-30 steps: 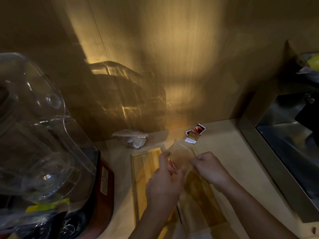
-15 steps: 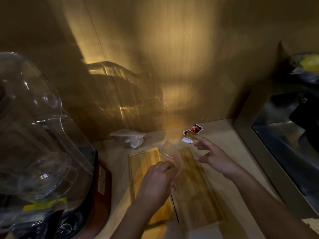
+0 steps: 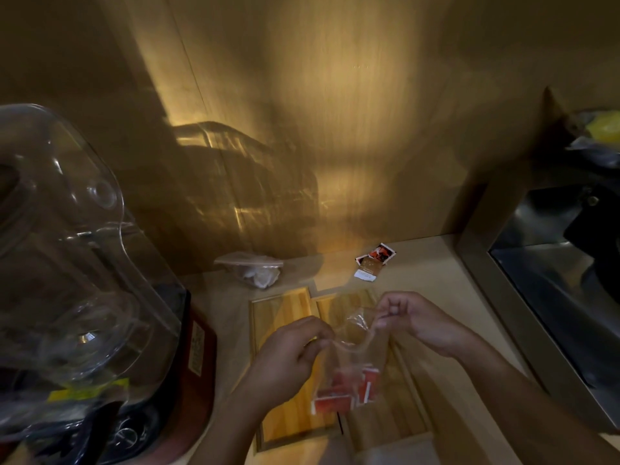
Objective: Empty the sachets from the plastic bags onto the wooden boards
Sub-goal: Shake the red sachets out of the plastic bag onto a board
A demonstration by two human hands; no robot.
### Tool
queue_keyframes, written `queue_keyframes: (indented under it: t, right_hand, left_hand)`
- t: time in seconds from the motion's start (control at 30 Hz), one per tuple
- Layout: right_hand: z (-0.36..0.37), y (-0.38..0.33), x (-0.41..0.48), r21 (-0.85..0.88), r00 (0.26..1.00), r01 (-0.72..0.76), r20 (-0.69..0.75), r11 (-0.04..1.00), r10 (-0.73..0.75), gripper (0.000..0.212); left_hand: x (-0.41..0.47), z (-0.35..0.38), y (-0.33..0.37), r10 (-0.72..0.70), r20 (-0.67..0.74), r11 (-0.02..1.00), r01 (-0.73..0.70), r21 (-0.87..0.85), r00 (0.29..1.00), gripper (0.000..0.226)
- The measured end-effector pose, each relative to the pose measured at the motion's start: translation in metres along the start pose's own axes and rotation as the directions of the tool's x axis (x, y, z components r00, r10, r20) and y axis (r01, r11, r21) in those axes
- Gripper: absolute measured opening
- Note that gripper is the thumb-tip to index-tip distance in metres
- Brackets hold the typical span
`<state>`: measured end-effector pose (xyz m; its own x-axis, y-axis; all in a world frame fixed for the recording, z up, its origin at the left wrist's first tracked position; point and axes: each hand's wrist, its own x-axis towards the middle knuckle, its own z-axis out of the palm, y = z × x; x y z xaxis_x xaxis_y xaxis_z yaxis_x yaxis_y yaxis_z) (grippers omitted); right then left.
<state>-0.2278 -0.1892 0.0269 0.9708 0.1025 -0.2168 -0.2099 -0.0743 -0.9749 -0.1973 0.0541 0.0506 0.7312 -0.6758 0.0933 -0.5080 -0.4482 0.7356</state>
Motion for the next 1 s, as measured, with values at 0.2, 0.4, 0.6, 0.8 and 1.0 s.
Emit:
queue_keyframes:
  t: [0.2,0.4,0.6,0.8,1.0]
  right_hand:
    - [-0.004,0.006,-0.035,0.198,0.999,-0.041,0.006,0.979,0.041,0.011]
    - [-0.012,0.010,-0.032,0.198,0.985,-0.093,-0.121,0.976,0.119,0.016]
    - [-0.007,0.033,0.004,0.259,0.867,-0.208,-0.399,0.943,0.300,0.016]
    - [-0.002,0.054,0.016,0.313,0.810,-0.264,-0.441,0.912,0.386,0.024]
    - [0.014,0.095,-0.023,-0.108,0.863,-0.322,-0.441,0.941,0.245,0.018]
  left_hand:
    - [-0.011,-0.005,0.009,-0.280,0.091,0.867,0.292,-0.405,0.956,0.012]
    - [0.007,0.008,0.005,-0.373,0.143,0.738,0.387,-0.553,0.917,0.013]
    - [0.042,0.044,-0.030,-0.554,0.037,0.640,0.454,-0.620,0.832,0.013]
    - [0.041,0.073,-0.059,-0.727,0.020,0.485,0.534,-0.692,0.686,0.043]
    - [-0.005,0.104,-0.056,-0.708,0.010,0.625,0.633,-0.457,0.706,0.034]
